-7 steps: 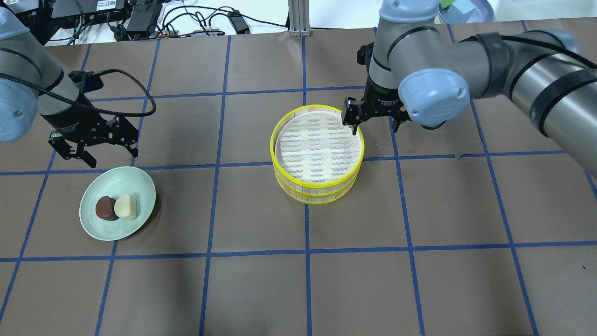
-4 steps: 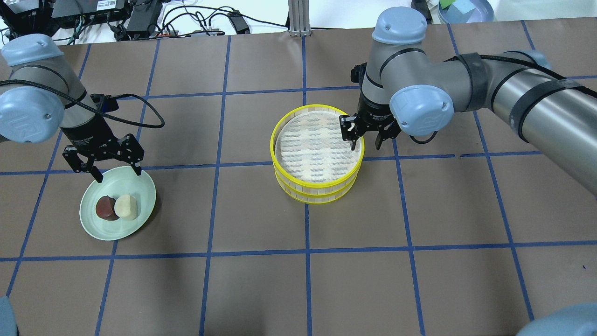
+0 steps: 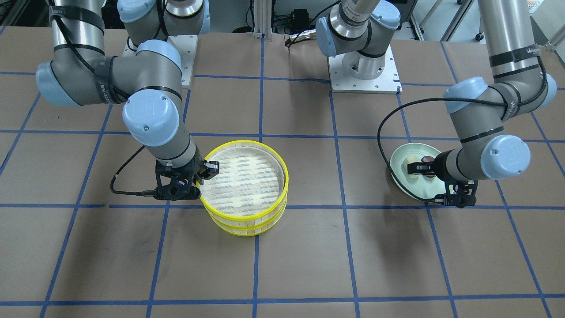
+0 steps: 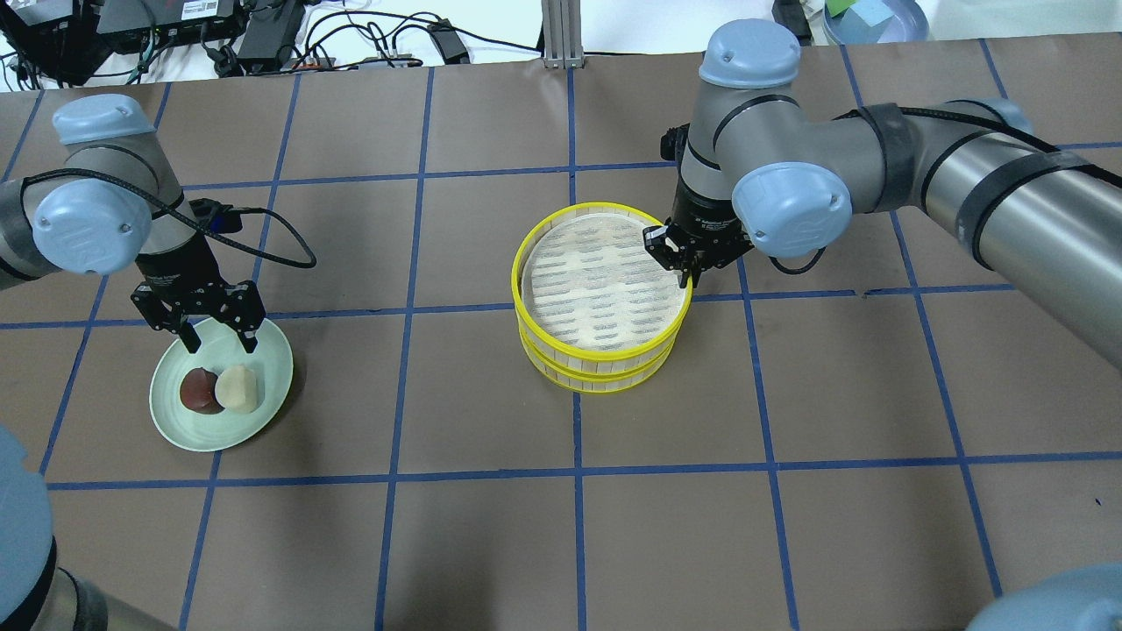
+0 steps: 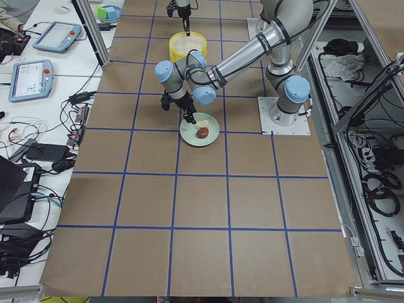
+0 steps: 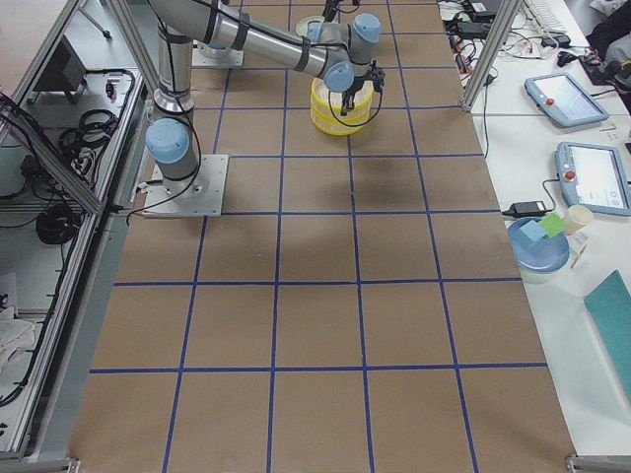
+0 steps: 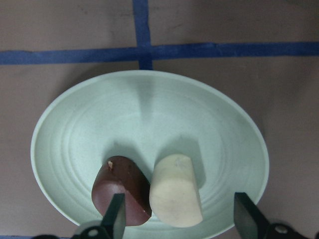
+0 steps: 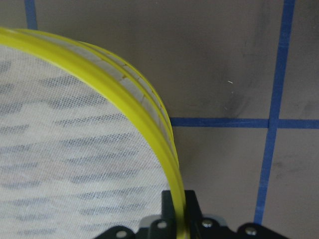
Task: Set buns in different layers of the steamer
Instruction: 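Lift top steamer tier with right gripper while left gripper grasps white bun, then set top tier beside bottom tier while left gripper lifts white bun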
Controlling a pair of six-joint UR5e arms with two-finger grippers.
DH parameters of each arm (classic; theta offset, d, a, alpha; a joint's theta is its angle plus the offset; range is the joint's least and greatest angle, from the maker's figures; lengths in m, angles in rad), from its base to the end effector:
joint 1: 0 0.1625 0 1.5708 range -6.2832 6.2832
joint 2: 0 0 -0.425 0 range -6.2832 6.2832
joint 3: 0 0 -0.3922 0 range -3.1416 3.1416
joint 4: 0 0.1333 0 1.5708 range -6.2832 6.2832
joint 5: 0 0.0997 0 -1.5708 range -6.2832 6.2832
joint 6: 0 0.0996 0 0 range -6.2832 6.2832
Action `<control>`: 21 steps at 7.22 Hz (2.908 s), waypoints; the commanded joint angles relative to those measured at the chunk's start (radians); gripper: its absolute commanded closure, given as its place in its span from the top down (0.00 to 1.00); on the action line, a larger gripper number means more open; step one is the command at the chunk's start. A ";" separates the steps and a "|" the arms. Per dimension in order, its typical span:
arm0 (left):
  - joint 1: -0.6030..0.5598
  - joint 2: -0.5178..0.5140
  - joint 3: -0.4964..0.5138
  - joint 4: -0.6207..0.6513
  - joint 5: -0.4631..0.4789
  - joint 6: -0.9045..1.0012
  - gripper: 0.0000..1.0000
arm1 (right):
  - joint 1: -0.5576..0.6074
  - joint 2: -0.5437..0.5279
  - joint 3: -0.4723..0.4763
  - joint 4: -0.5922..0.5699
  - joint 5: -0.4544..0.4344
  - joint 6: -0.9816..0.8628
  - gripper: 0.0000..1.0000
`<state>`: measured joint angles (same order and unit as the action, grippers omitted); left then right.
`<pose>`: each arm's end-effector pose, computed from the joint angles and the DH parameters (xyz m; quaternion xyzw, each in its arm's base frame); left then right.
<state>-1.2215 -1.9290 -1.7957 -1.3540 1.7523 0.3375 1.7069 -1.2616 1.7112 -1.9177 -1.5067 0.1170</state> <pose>0.0745 -0.5416 0.2174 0.0107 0.9793 0.2008 0.0228 0.2159 -0.5473 0.2878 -0.0079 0.9981 0.0549 0.0253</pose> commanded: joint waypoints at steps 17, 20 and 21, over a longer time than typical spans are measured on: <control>0.000 -0.079 0.015 0.000 -0.010 0.087 0.00 | -0.224 -0.354 -0.176 0.513 -0.135 -0.189 0.04; 0.000 -0.035 0.070 -0.002 -0.066 0.081 0.00 | -0.224 -0.355 -0.176 0.514 -0.135 -0.189 0.05; -0.001 -0.012 0.097 -0.004 -0.094 0.081 0.00 | -0.224 -0.355 -0.174 0.514 -0.133 -0.189 0.05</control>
<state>-1.2210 -1.9672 -1.7338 -1.3557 1.6889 0.4214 1.4834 -1.6165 1.5358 -1.4037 -1.6409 -0.0721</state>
